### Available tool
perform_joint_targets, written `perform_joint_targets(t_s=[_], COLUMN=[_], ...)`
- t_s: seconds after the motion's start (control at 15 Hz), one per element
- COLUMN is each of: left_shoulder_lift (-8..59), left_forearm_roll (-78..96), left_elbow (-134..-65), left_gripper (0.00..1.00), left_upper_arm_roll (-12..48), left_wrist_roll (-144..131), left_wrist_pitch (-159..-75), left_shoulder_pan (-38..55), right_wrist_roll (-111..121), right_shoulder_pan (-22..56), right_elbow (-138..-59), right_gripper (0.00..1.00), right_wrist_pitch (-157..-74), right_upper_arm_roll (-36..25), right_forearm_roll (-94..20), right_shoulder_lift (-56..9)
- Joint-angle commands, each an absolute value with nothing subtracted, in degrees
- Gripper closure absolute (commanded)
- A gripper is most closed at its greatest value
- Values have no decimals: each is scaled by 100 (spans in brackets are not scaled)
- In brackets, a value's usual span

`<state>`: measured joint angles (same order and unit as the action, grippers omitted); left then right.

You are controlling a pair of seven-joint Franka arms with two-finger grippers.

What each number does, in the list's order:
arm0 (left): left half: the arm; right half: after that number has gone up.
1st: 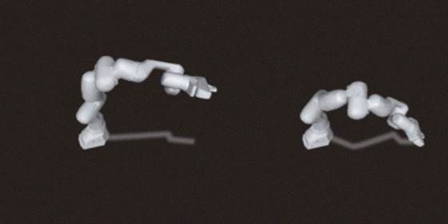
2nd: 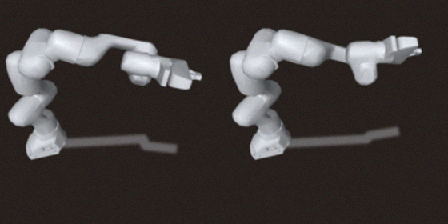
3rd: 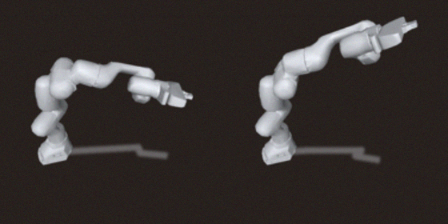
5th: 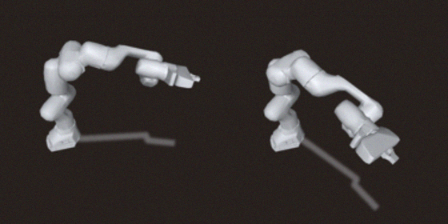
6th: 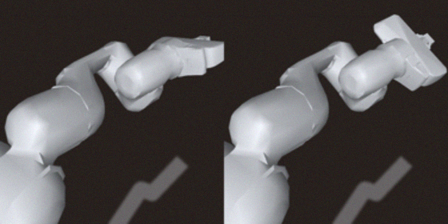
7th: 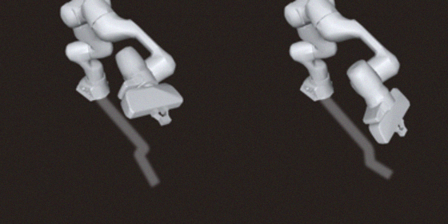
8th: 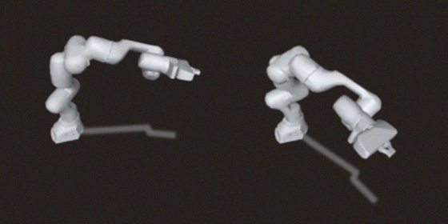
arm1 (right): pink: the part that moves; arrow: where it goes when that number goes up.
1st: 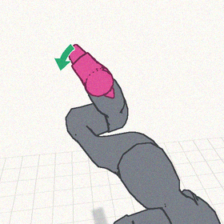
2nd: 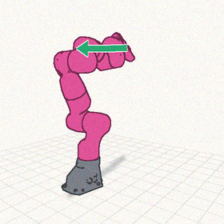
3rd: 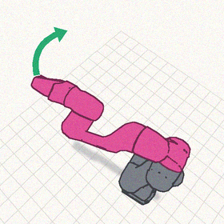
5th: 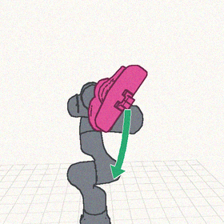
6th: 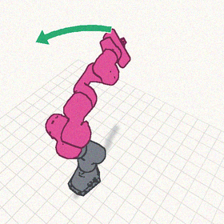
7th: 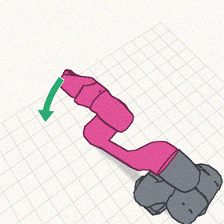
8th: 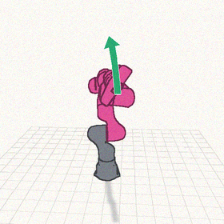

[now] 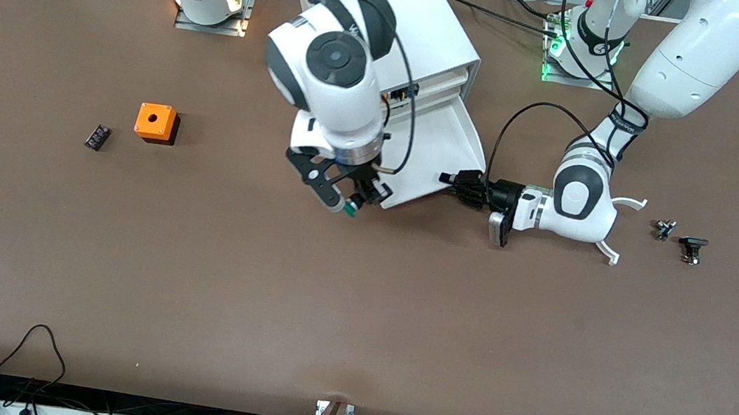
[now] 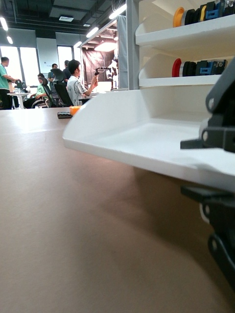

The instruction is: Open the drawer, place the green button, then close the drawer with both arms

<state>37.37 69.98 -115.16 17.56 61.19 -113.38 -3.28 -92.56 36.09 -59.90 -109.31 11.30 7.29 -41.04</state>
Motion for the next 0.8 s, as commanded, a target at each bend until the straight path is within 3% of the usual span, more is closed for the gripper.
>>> perform_joint_targets(t_s=[0.0,0.4,0.73], left_shoulder_lift=[3552,3068,2997], left_forearm_roll=[6776,5487,3773], left_elbow=[-11443,-10979,-9794], left_gripper=[0,0,0], left_upper_arm_roll=[1767,1784,1793], left_wrist_roll=[5968,4143,2437], left_wrist_pitch=[-11259,-10671,-9653], left_shoulder_pan=[-509,-606,-606], right_wrist_roll=[-10192,-11599,-12312], right_shoulder_pan=[4042,4517,4728], right_elbow=[-5897,-5933,-5941], right_gripper=[100,100,100], right_wrist_pitch=[-11153,-11591,-12023], right_upper_arm_roll=[1055,1055,1037], right_forearm_roll=[1080,1511,1600], right_shoulder_lift=[-4297,-4877,-5229])
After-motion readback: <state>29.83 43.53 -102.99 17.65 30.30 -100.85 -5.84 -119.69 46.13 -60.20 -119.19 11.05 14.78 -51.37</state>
